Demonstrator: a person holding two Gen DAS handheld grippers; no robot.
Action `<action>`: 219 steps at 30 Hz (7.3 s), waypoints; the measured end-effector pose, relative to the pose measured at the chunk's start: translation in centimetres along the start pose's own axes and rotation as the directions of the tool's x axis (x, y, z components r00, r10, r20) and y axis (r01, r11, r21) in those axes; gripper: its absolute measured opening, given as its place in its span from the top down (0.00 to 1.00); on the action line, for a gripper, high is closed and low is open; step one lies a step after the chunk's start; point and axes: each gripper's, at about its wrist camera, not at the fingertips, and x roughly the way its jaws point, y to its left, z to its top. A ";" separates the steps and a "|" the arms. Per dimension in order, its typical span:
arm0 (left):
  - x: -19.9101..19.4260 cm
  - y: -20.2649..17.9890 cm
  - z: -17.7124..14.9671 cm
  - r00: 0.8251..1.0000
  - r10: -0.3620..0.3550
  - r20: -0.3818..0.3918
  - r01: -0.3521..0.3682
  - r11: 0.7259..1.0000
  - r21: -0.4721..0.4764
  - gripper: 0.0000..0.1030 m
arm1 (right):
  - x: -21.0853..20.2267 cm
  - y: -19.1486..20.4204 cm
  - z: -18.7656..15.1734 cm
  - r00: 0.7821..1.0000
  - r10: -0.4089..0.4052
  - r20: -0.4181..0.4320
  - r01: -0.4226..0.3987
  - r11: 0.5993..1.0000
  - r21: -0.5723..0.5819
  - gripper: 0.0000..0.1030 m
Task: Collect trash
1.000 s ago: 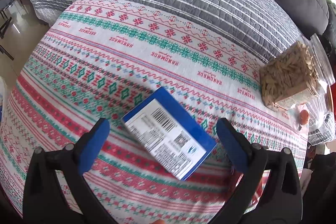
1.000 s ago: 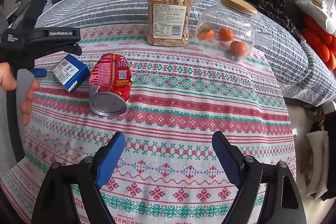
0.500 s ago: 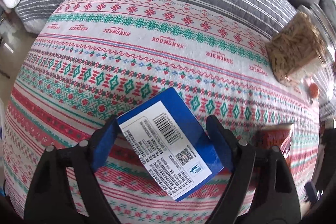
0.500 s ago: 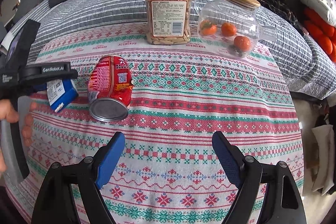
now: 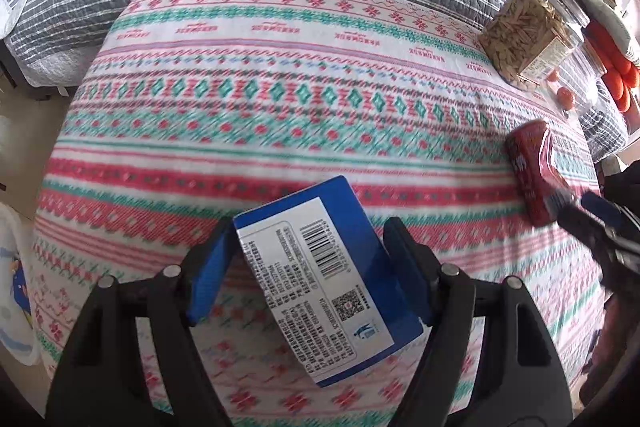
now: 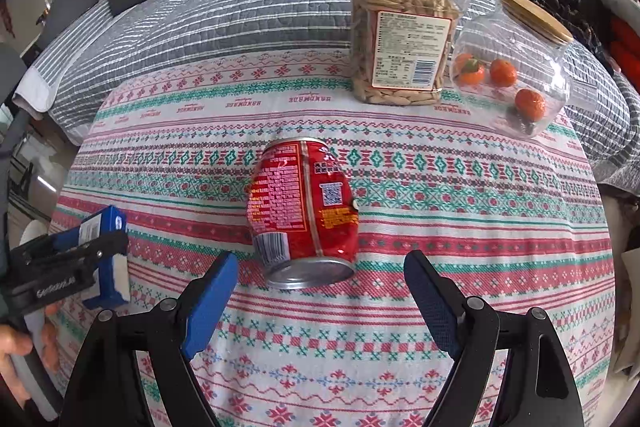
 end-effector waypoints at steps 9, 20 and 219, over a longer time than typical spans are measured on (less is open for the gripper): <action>-2.5 3.8 -2.9 1.000 -0.021 0.001 0.021 1.000 0.008 0.27 | 4.3 1.0 1.4 0.996 -0.003 -0.090 0.009 0.998 0.066 0.16; -5.0 6.9 -4.3 1.000 -0.026 0.016 0.027 0.999 -0.035 0.27 | 4.6 3.4 1.7 0.990 -0.088 -0.114 0.093 0.995 0.041 0.39; -23.1 14.0 -23.5 0.902 0.289 0.322 -0.235 0.952 -0.195 0.01 | -18.9 19.8 -20.8 0.938 0.072 0.340 -0.012 0.985 -0.173 0.03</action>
